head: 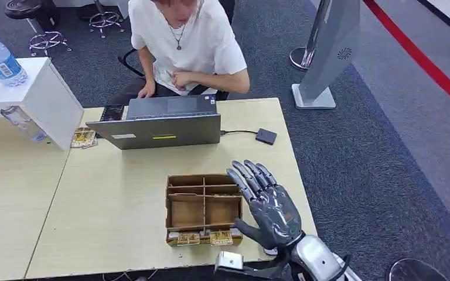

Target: Pass the card to the sensor for recognition and then transmit it.

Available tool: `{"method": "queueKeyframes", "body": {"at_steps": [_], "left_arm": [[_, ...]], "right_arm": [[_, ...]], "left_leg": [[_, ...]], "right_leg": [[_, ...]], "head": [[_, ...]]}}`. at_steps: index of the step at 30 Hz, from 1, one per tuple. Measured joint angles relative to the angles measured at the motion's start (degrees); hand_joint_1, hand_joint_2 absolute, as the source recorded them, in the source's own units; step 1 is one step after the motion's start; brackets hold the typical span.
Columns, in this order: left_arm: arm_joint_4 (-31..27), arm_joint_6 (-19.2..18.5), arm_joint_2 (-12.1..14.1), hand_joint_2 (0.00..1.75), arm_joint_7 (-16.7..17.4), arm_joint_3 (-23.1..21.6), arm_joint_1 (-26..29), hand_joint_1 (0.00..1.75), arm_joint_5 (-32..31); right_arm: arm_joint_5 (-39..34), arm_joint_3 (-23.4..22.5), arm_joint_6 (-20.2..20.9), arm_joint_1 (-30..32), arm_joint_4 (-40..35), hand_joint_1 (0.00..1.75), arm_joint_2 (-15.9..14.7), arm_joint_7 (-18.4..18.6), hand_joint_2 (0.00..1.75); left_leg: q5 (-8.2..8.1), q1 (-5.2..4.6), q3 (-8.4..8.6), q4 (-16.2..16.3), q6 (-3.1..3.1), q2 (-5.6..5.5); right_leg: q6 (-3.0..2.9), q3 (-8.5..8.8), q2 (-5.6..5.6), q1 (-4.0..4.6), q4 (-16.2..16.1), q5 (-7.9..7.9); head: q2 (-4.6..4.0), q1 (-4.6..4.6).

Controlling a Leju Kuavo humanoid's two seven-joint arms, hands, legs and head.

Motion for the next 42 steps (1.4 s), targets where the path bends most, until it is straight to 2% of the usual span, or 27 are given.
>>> {"method": "queueKeyframes", "body": {"at_steps": [8,17,28,33,42], "left_arm": [[0.0,0.0,0.1,0.0,0.0,0.0,-0.1,0.0,-0.2],[0.0,-0.1,0.2,0.0,0.0,0.0,-0.3,0.0,-0.7],[0.0,-0.3,0.2,0.0,0.0,0.0,-0.3,0.0,-0.8],[0.0,-0.5,0.3,0.0,-0.1,0.0,-0.3,0.0,-0.8],[0.0,-0.6,0.4,0.0,-0.1,0.0,-0.3,0.0,-0.8]], "right_arm": [[-0.5,4.5,2.5,-1.8,2.8,0.0,-0.1,1.3,1.75],[0.5,7.3,5.3,-4.7,7.0,0.0,0.9,3.4,1.75],[-0.1,8.1,7.2,-7.5,10.7,0.0,3.5,5.0,1.75],[-2.1,8.0,7.7,-10.2,12.6,0.0,3.6,5.2,1.75],[-2.2,8.0,7.7,-10.9,13.8,0.0,3.6,5.2,1.75]], "left_leg": [[0.0,0.01,-0.01,0.0,0.0,0.0],[0.0,0.01,-0.01,0.0,0.0,0.0],[0.0,0.02,-0.02,0.0,0.0,-0.01],[0.01,0.02,-0.01,0.0,0.01,-0.01],[0.0,0.01,-0.01,0.0,0.0,-0.01]], "right_leg": [[0.0,0.0,-0.01,0.0,0.0,0.0],[0.0,0.0,0.0,0.0,0.0,0.0],[0.0,0.0,0.0,0.0,0.0,0.0],[0.0,0.0,-0.01,-0.01,0.0,0.0],[-0.01,0.0,-0.01,0.0,0.0,0.0]], "head": [[0.0,0.0],[0.0,0.0],[0.0,0.0],[0.0,0.02],[0.0,0.0]]}}
